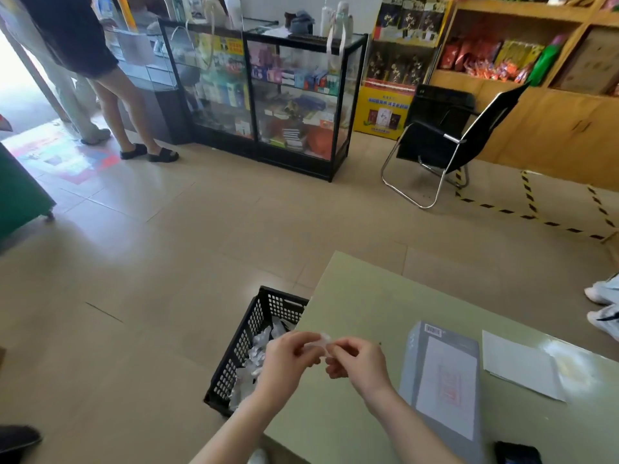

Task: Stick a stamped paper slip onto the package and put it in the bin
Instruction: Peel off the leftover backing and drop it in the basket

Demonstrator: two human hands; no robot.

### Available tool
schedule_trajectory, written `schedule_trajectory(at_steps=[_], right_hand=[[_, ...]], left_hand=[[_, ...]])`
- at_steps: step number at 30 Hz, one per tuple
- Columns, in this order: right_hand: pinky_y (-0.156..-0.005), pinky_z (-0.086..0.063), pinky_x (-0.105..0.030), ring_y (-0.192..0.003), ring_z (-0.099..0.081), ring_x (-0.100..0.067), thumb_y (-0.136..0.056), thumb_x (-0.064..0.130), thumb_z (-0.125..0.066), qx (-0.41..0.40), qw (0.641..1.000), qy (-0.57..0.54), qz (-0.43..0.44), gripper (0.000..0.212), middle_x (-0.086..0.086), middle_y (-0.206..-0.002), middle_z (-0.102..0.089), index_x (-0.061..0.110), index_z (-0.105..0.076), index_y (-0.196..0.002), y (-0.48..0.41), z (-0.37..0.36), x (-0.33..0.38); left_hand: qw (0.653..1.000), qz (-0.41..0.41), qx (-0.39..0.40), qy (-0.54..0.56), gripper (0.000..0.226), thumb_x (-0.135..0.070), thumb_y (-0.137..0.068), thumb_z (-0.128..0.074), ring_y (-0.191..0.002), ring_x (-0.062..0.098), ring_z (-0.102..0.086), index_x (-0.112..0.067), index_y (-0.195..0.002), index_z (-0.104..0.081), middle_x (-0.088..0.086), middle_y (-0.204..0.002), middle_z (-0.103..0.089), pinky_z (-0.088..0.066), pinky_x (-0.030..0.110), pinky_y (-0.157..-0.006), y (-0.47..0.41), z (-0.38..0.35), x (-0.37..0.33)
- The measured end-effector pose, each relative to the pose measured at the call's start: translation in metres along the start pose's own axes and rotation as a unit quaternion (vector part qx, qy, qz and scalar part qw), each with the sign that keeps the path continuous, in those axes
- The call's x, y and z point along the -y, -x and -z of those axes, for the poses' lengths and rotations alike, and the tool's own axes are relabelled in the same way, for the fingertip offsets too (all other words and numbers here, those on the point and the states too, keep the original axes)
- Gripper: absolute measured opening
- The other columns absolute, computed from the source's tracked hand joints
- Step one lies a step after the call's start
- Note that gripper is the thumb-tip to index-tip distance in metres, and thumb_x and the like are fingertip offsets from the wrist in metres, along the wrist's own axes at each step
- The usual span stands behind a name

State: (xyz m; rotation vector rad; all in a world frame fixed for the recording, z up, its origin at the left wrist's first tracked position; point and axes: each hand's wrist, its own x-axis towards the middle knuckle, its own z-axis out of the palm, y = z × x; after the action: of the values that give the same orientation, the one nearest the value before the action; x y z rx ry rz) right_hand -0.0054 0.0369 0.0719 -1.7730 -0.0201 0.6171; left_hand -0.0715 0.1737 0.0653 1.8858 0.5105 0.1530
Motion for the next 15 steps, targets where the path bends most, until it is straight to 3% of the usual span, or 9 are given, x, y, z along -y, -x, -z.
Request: schedule_trajectory(at_steps=[2, 7, 9, 12, 15], right_hand=[[-0.058, -0.057, -0.031, -0.057, -0.067, -0.020, -0.086, 0.015, -0.065, 0.020, 1.000, 0.015, 0.008, 0.011, -0.009, -0.066, -0.072, 0.013, -0.074, -0.080, -0.009, -0.026, 0.007], [-0.073, -0.059, -0.030, -0.077, -0.071, -0.017, -0.083, 0.032, -0.070, 0.065, 0.991, 0.103, 0.061, 0.009, -0.001, -0.081, -0.076, 0.031, -0.073, -0.091, -0.031, -0.085, 0.027], [-0.072, -0.059, -0.028, -0.074, -0.071, -0.013, -0.082, 0.030, -0.072, 0.050, 0.988, 0.127, 0.072, 0.008, 0.002, -0.078, -0.076, 0.026, -0.075, -0.088, -0.040, -0.105, 0.032], [-0.062, -0.052, -0.013, -0.063, -0.067, -0.004, -0.080, 0.024, -0.072, 0.017, 0.982, 0.170, 0.077, 0.004, 0.006, -0.066, -0.072, 0.024, -0.074, -0.076, -0.057, -0.132, 0.033], [-0.059, -0.047, -0.008, -0.061, -0.063, 0.000, -0.081, 0.021, -0.071, -0.009, 0.969, 0.233, 0.081, 0.007, 0.010, -0.063, -0.069, 0.025, -0.072, -0.075, -0.078, -0.157, 0.026]], left_hand=[[1.000, 0.007, -0.001, 0.011, 0.018, -0.011, -0.081, -0.073, -0.052, 0.008, -0.066, -0.028, -0.074, -0.072, -0.008, -0.061, -0.070, -0.051, 0.017, -0.054, -0.014, 0.024, 0.012], [1.000, -0.007, 0.001, -0.022, 0.017, -0.015, -0.086, -0.068, -0.046, 0.004, -0.060, -0.027, -0.075, -0.070, -0.006, -0.061, -0.068, -0.047, 0.014, -0.050, -0.047, 0.082, 0.042], [0.999, -0.009, 0.004, -0.034, 0.022, -0.018, -0.087, -0.067, -0.043, 0.003, -0.056, -0.033, -0.071, -0.066, -0.006, -0.057, -0.066, -0.047, 0.015, -0.049, -0.058, 0.098, 0.054], [1.000, 0.006, 0.009, -0.025, 0.027, -0.022, -0.088, -0.066, -0.040, 0.003, -0.055, -0.036, -0.066, -0.065, -0.006, -0.053, -0.065, -0.046, 0.016, -0.046, -0.070, 0.114, 0.074], [0.999, 0.039, 0.007, -0.001, 0.016, -0.026, -0.091, -0.063, -0.050, 0.005, -0.064, -0.032, -0.077, -0.069, -0.004, -0.062, -0.070, -0.053, 0.021, -0.052, -0.081, 0.123, 0.096]])
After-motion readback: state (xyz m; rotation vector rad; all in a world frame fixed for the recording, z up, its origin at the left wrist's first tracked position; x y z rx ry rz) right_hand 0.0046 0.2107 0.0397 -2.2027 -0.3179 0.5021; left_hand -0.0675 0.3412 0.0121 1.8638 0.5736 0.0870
